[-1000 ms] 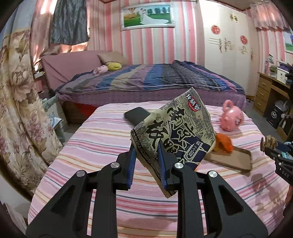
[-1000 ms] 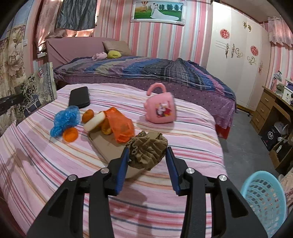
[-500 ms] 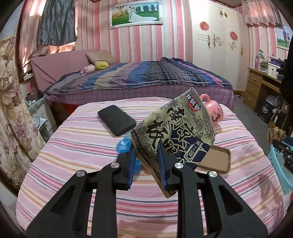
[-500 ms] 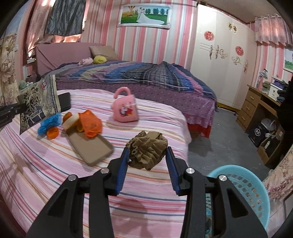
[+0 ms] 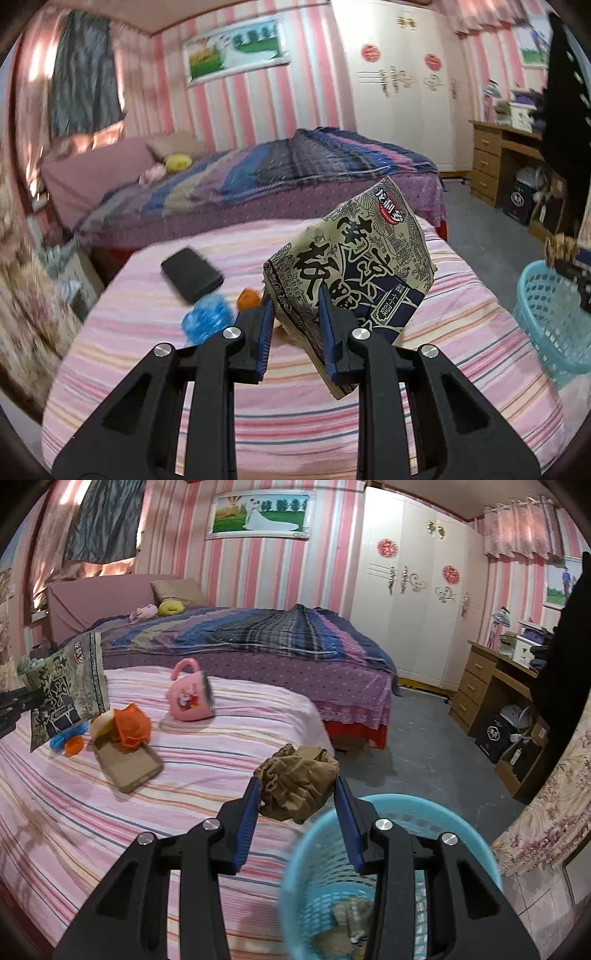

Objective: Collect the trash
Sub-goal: 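Carry snack bag and cloth over the blue basket and open both tools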

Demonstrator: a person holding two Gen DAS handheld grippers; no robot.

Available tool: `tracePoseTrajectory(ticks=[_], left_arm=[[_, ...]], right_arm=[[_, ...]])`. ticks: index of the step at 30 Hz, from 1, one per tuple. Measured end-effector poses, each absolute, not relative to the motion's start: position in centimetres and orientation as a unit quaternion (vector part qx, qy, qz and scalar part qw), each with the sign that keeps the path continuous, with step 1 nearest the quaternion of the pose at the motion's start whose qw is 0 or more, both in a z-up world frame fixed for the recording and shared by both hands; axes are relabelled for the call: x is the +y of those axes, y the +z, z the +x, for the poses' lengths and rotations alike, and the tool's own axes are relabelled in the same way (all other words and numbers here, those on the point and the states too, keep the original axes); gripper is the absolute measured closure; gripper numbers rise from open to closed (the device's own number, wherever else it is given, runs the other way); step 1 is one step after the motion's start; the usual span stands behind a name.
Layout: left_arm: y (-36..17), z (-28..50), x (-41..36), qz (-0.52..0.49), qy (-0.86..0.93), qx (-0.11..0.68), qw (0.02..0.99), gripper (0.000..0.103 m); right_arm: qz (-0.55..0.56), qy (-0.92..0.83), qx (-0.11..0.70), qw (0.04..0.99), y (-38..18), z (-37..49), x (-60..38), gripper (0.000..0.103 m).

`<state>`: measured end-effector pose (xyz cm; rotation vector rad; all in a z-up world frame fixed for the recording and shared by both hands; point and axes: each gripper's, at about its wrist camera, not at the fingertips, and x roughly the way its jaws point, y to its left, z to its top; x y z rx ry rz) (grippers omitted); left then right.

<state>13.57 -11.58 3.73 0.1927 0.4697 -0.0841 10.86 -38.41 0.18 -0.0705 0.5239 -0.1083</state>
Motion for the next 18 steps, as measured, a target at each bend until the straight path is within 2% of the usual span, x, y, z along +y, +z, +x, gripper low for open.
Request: tracePoseTrajectory(ticks=[18], left_arm=[[-1.0,12.2,-30.3,0.059,-0.164,0.300,0.938,0.081]], right_arm=[[0.023,-0.170,0.263,0.949,-1.5,6.7,-51.8,0.062]])
